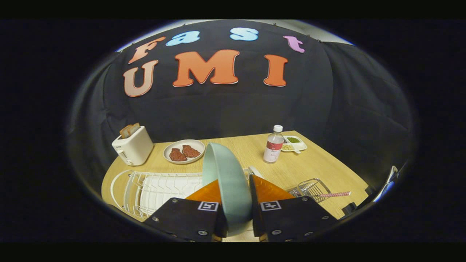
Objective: Take the plate from the dish rack, then take the spoon from the basket and place it into the plate.
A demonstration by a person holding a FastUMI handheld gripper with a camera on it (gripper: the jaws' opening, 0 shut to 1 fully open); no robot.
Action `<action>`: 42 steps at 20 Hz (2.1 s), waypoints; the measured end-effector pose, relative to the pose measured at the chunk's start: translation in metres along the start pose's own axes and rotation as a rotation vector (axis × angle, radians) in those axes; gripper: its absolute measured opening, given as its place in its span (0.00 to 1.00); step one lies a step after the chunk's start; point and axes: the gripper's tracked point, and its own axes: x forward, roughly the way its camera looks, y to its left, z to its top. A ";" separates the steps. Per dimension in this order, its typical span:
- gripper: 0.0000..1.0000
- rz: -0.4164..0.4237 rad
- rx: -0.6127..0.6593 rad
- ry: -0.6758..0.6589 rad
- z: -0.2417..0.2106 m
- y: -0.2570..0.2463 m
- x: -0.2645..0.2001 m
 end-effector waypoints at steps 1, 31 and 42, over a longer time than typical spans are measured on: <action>0.27 0.005 0.000 -0.013 -0.001 -0.007 -0.008; 0.28 0.369 0.703 0.329 -0.266 -0.058 -0.103; 0.73 0.225 0.487 0.253 -0.263 -0.093 -0.079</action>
